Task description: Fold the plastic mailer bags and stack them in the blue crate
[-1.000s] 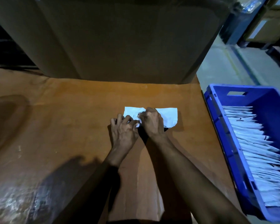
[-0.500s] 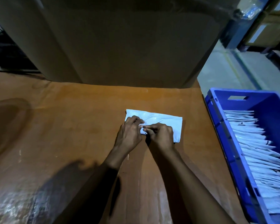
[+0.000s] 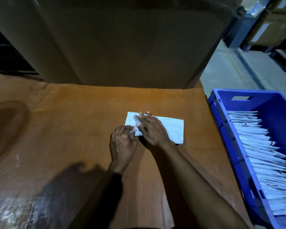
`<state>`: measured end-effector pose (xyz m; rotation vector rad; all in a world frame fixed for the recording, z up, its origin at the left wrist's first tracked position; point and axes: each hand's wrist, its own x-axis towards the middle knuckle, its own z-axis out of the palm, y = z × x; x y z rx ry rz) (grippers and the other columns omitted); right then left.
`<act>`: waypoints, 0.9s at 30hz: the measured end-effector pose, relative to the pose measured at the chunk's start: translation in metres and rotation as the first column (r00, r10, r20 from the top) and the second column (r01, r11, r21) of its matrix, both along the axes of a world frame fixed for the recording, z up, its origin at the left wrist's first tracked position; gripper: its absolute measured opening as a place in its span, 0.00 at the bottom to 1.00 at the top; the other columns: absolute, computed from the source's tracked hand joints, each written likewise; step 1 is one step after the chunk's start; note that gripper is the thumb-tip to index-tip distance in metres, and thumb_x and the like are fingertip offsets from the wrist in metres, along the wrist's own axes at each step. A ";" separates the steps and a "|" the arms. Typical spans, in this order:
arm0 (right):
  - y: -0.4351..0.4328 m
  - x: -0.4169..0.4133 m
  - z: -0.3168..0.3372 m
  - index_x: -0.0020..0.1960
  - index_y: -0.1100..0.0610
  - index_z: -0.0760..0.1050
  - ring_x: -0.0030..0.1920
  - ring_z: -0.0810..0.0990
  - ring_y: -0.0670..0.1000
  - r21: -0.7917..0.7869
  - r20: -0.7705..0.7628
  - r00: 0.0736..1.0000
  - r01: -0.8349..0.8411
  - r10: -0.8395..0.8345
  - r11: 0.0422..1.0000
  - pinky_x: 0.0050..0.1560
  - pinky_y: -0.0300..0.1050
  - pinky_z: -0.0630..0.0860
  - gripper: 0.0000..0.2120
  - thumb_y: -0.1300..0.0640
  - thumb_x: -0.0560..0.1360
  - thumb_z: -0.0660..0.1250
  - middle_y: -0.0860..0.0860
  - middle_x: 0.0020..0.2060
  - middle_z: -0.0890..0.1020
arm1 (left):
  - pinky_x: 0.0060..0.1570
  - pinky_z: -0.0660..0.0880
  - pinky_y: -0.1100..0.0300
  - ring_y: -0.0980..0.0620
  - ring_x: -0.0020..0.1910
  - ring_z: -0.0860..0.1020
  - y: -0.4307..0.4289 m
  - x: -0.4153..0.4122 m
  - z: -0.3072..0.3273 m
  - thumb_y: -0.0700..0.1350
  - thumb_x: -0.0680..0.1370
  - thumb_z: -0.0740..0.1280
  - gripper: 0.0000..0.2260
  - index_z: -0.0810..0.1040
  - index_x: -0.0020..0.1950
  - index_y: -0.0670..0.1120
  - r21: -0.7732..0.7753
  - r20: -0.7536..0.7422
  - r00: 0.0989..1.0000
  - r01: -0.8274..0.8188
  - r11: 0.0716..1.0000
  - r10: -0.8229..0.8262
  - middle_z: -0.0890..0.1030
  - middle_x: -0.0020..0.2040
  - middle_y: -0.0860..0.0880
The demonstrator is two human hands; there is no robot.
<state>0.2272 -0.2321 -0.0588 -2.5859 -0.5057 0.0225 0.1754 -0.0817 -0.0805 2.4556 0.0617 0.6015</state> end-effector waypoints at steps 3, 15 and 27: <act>0.014 -0.019 -0.014 0.76 0.47 0.74 0.81 0.63 0.55 -0.129 0.138 0.982 0.149 -0.131 0.980 0.80 0.53 0.59 0.24 0.44 0.85 0.50 0.48 0.77 0.72 | 0.63 0.71 0.50 0.42 0.59 0.80 0.006 -0.003 -0.002 0.40 0.74 0.57 0.20 0.85 0.57 0.41 0.059 -0.039 0.999 0.022 0.998 -0.020 0.84 0.57 0.44; -0.024 -0.022 0.003 0.77 0.49 0.73 0.83 0.54 0.49 0.311 0.057 0.975 0.186 -0.213 0.932 0.83 0.54 0.51 0.21 0.47 0.86 0.55 0.47 0.80 0.67 | 0.75 0.62 0.47 0.42 0.77 0.66 -0.013 0.026 0.031 0.48 0.86 0.53 0.21 0.72 0.76 0.42 0.227 -0.104 0.978 0.201 0.953 -0.182 0.73 0.75 0.42; -0.038 -0.049 -0.015 0.83 0.38 0.54 0.84 0.43 0.51 -0.183 0.066 0.903 0.429 -0.424 0.885 0.82 0.60 0.41 0.29 0.34 0.84 0.41 0.44 0.84 0.55 | 0.80 0.34 0.44 0.47 0.82 0.33 -0.019 0.055 -0.004 0.64 0.82 0.36 0.33 0.48 0.85 0.53 0.275 -0.429 0.828 0.501 0.821 -0.362 0.42 0.85 0.54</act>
